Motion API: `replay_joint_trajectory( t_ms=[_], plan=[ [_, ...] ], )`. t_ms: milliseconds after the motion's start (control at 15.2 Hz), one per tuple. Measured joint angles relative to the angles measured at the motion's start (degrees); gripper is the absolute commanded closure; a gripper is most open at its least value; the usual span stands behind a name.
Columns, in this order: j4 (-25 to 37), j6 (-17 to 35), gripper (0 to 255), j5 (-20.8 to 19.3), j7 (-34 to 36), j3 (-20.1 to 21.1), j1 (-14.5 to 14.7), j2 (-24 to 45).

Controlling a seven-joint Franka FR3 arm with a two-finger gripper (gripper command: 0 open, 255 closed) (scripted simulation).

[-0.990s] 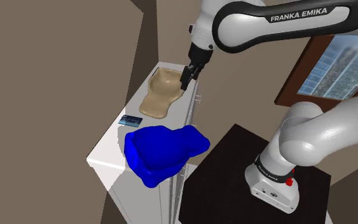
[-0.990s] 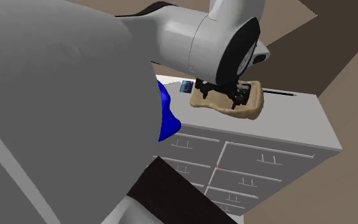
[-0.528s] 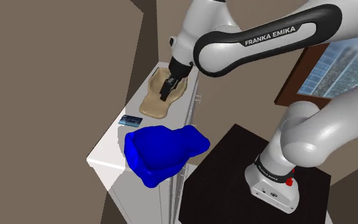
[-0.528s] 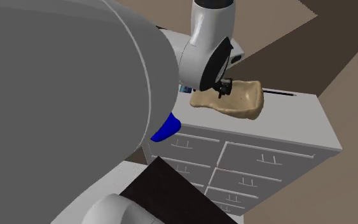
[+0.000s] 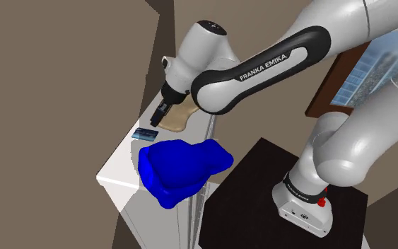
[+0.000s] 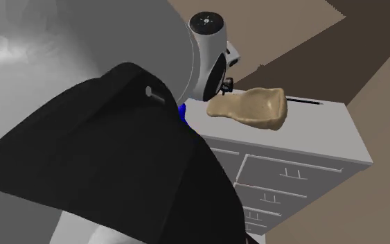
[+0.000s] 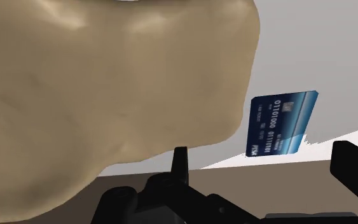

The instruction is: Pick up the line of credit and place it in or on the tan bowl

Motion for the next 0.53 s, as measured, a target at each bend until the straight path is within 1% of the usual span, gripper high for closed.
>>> replay_joint_trajectory(
  t_ms=[264,528],
  plan=[
    [3.03,8.51,0,-1.82,0.26,2.23,0.62,7.5],
    [4.89,12.27,0,-5.17,2.88,3.74,-0.08,12.13]
  ],
)
